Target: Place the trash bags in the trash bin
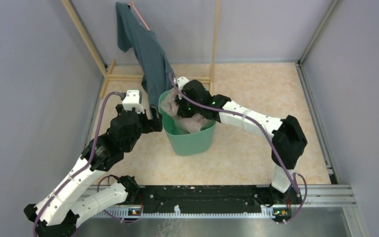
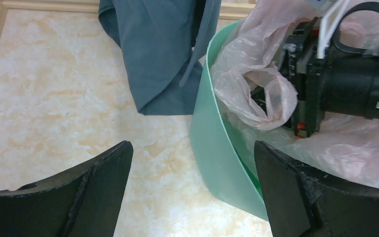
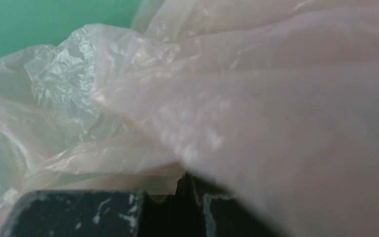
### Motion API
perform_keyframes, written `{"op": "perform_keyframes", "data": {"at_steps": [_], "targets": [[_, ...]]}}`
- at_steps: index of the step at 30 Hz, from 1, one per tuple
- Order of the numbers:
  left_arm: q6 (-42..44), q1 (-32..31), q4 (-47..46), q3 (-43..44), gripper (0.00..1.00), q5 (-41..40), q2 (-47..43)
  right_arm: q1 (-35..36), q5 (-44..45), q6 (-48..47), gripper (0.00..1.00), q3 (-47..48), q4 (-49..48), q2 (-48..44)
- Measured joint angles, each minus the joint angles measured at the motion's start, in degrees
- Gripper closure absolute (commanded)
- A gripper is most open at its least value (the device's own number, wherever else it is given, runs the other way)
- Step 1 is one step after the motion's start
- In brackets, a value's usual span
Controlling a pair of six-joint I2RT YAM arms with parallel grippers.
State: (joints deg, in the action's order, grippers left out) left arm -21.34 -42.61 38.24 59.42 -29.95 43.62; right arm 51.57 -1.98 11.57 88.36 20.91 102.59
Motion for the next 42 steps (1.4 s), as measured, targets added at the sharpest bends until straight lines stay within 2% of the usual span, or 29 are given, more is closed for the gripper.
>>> {"op": "perform_keyframes", "data": {"at_steps": [2,10,18,22,24,27,33,36,38,42], "targets": [[-0.7,0.0,0.0,-0.7,0.02,0.6,0.0,0.0,0.4,0.0,1.00,-0.3,-0.4,1.2],[-2.5,0.0,-0.2,-1.9,0.17,7.2,4.5,0.0,0.4,0.7,1.00,-1.4,-2.4,4.6],[-1.7,0.0,-2.3,-2.2,0.46,16.5,8.2,-0.9,0.7,1.8,1.00,-7.1,-0.7,-7.0],[-1.5,0.4,-4.9,-1.4,0.50,21.2,11.1,-1.4,2.5,2.1,1.00,-9.0,-0.2,-14.4],[-2.0,0.3,-5.7,-1.5,0.50,24.8,11.3,-1.5,3.1,2.6,1.00,-10.9,0.1,-18.6],[-3.0,0.1,-5.9,-1.5,0.36,28.4,11.1,-1.5,3.1,3.3,1.00,-12.4,0.7,-23.8],[-4.0,0.1,-5.2,-1.6,0.19,30.7,8.9,-1.5,-1.6,3.2,1.00,-14.9,1.1,-30.3],[-3.3,0.1,-3.2,-0.2,0.12,30.3,7.6,-1.5,-5.2,1.2,1.00,-17.9,1.0,-32.6],[-2.5,0.1,-1.7,2.2,0.11,28.9,7.1,-1.5,-7.7,-0.3,1.00,-20.5,0.8,-34.1],[-1.9,0.1,2.2,10.8,0.08,20.6,9.0,-1.5,-13.7,-1.4,1.00,-23.1,-1.3,-35.2]]}}
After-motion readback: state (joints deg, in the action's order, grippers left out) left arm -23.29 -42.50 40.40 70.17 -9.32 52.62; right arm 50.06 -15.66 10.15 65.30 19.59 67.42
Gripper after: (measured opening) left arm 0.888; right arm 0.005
